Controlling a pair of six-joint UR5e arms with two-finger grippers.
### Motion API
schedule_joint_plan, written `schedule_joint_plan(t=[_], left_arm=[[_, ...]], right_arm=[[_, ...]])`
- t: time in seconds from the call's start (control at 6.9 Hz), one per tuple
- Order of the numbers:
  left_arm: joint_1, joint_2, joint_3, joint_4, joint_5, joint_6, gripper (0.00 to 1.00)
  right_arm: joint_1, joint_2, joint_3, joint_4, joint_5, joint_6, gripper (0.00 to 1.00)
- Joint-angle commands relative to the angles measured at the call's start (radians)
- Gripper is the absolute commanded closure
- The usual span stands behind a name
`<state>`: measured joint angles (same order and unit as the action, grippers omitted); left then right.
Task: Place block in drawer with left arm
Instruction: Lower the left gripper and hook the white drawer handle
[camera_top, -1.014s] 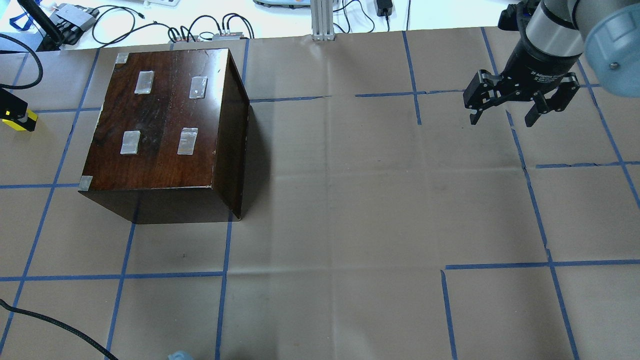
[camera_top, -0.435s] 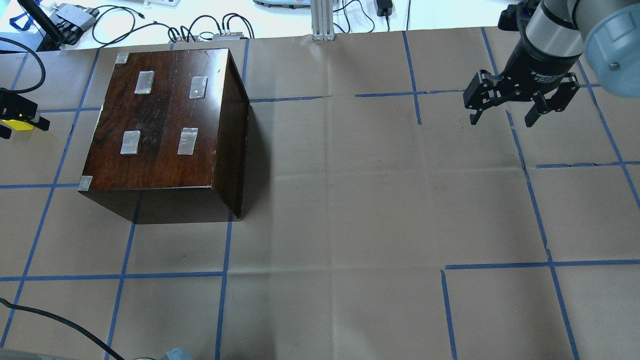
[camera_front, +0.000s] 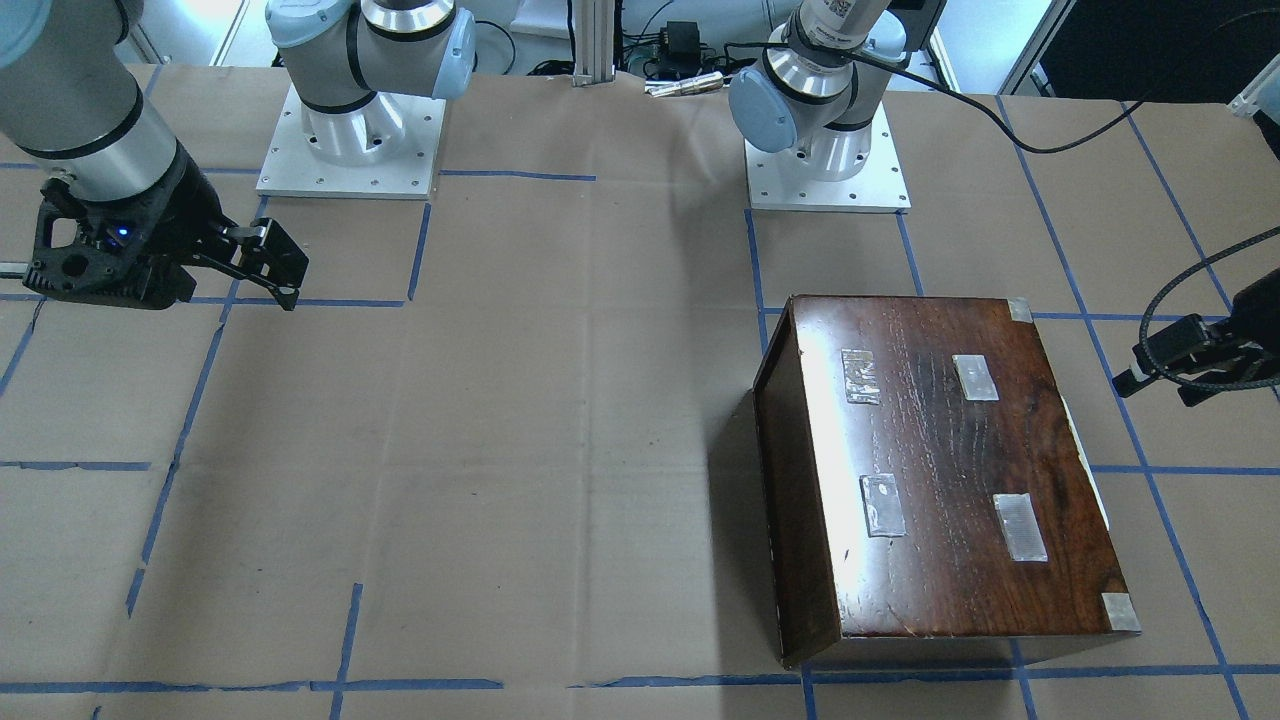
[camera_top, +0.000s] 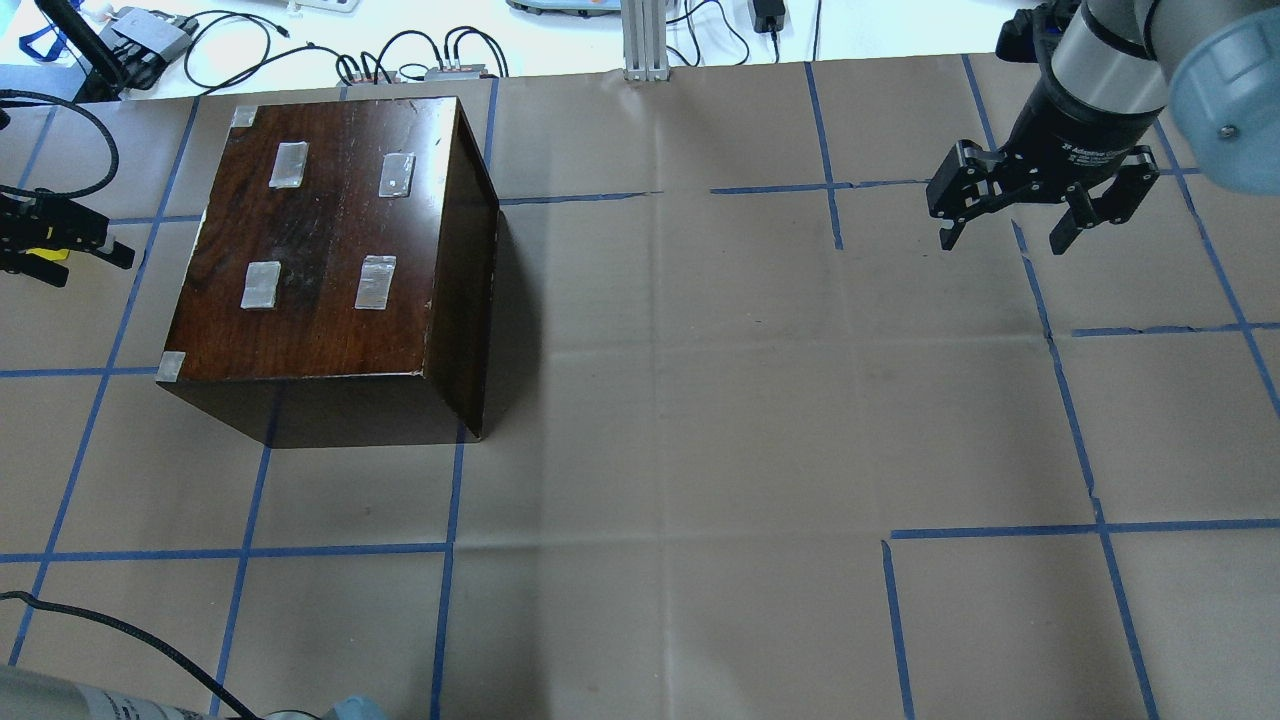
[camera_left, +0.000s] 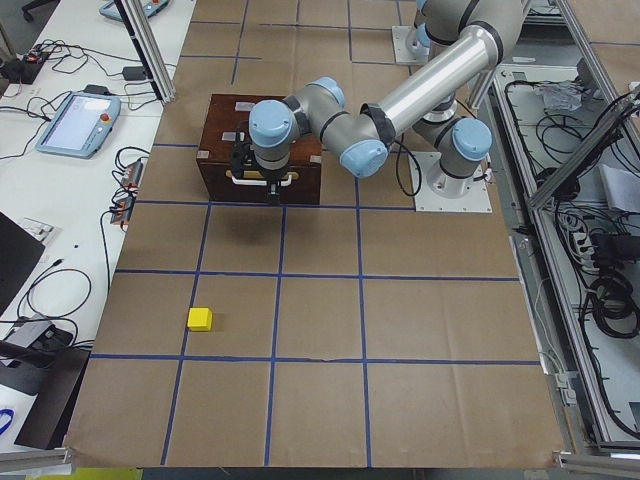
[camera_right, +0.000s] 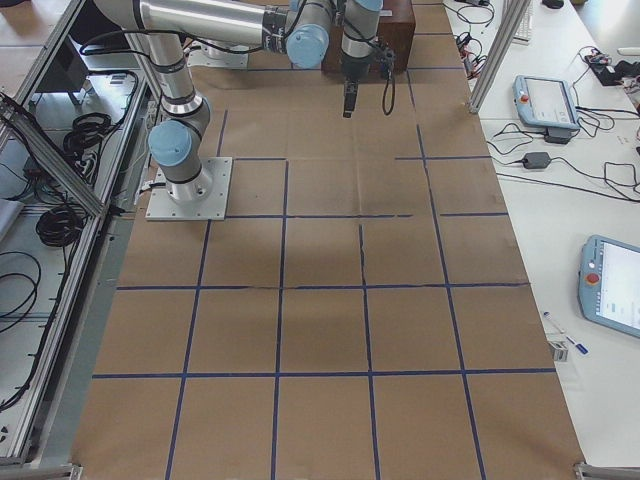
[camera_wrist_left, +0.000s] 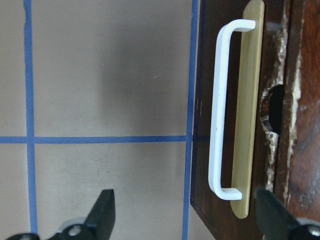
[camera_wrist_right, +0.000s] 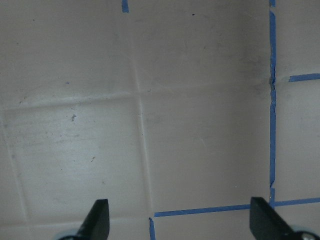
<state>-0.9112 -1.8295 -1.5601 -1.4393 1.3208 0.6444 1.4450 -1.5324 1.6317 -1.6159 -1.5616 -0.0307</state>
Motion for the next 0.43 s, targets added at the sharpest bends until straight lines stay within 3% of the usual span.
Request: schedule_joint_plan(t=[0.0,0.29], left_arm=[[-0.001,-0.045,0.000,0.005,-0.014,0.006,0.02],[-0.009,-0.079,-0.002,0.026,-0.015,-0.002,0.02]], right_arm=[[0.000,0.000,0.000,-0.001,0.000,0.000,0.00],[0.000,0.000,-0.001,-0.001,0.000,0.000,0.00]])
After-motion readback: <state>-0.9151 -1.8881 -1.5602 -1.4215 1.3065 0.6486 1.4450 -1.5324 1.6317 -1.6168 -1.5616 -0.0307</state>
